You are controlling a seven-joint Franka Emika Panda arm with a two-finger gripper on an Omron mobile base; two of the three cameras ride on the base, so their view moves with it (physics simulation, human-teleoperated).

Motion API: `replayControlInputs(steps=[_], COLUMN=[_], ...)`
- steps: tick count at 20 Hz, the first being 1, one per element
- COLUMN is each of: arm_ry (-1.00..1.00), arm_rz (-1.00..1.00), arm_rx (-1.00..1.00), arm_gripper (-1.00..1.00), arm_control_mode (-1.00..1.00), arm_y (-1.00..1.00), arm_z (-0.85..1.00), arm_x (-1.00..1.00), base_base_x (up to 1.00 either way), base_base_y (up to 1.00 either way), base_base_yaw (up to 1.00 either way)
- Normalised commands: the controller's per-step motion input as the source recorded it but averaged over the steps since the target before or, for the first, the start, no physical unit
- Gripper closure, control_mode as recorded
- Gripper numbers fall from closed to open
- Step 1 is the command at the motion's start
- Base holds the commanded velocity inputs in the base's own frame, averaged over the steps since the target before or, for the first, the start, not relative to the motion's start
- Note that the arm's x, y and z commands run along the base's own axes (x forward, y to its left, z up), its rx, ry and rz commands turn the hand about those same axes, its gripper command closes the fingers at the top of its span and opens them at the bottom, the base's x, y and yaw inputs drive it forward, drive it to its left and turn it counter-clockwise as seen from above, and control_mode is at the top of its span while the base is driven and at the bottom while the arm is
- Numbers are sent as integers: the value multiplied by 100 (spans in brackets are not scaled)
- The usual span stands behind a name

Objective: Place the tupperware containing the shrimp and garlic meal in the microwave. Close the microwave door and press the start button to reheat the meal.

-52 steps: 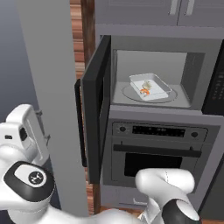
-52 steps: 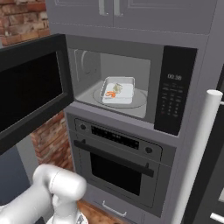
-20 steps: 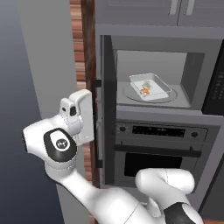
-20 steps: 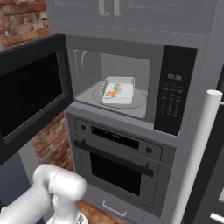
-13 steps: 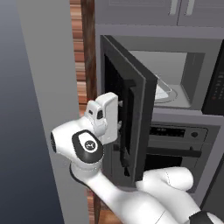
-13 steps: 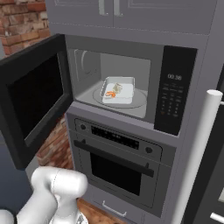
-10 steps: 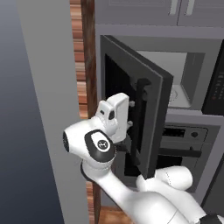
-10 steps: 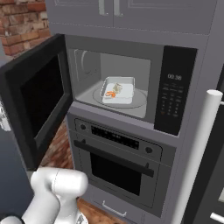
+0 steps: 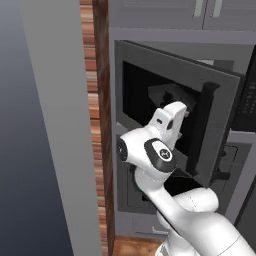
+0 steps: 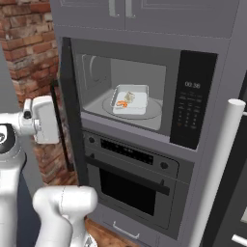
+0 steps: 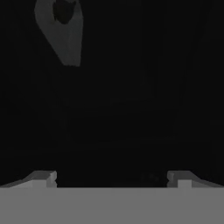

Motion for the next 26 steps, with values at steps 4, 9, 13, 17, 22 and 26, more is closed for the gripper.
replayControlInputs(steps=[4,9,13,17,22,26], arm_ry=[0,0,0,0,1,12], arm_rz=[0,7,12,16,17,13], arm_rx=[10,9,8,5,1,0], arm_gripper=[-100,-100,-100,-100,-100,-100], arm_control_mode=[-100,-100,-100,-100,-100,-100], arm_y=[-97,-77,-59,-43,-29,-8], arm_z=[0,0,0,0,-1,0], arm_x=[49,68,74,77,79,83], base_base_x=[0,0,0,0,0,0], base_base_y=[0,0,0,0,0,0], base_base_yaw=[0,0,0,0,0,0])
